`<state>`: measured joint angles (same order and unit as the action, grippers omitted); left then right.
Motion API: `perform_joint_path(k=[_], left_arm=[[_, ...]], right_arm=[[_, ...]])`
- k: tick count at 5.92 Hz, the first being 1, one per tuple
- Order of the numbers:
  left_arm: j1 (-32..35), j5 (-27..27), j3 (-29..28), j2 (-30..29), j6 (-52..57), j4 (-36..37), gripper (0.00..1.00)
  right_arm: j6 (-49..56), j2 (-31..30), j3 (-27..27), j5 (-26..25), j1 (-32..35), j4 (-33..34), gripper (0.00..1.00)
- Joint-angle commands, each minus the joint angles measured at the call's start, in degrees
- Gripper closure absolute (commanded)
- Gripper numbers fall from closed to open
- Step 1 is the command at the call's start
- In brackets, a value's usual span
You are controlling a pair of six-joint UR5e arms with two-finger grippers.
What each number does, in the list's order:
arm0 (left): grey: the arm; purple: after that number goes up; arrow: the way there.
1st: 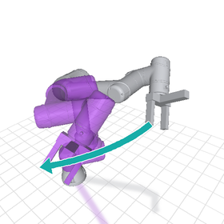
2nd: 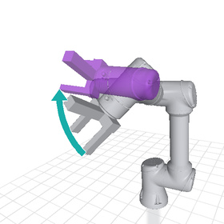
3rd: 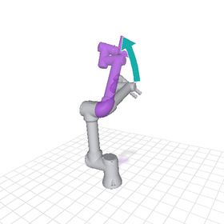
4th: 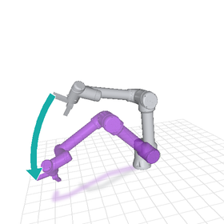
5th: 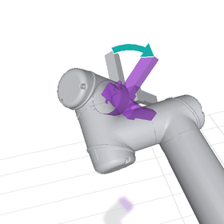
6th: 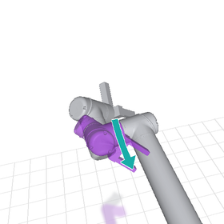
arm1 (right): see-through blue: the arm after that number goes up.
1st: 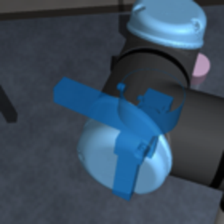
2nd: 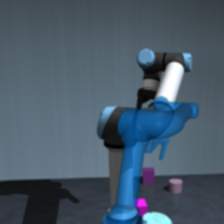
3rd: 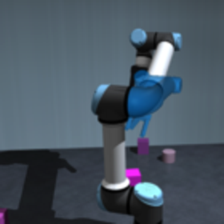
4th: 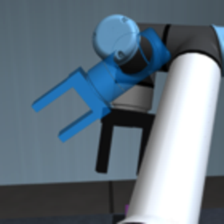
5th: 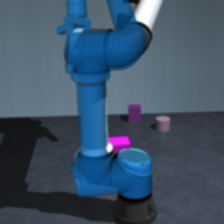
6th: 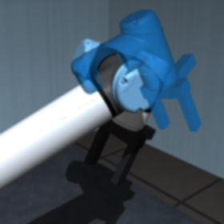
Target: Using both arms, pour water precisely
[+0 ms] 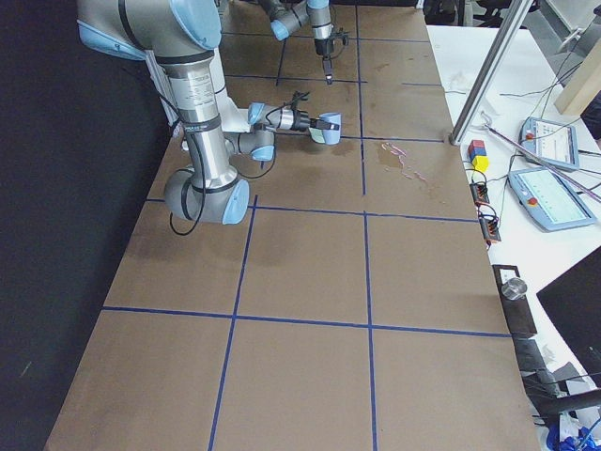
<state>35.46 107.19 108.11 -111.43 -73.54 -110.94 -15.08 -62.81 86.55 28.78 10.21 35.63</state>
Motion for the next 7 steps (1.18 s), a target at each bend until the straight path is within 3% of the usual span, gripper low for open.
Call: perform_joint_path(k=[1,7], left_arm=[[-0.4,-0.1,0.0,0.6,0.1,0.0,0.00],[-0.1,-1.1,2.0,0.5,-0.1,0.4,0.00]], right_arm=[[1.3,0.4,0.8,-1.6,-0.3,6.6,0.96],[17.3,0.8,0.7,-3.3,-0.9,8.9,0.95]])
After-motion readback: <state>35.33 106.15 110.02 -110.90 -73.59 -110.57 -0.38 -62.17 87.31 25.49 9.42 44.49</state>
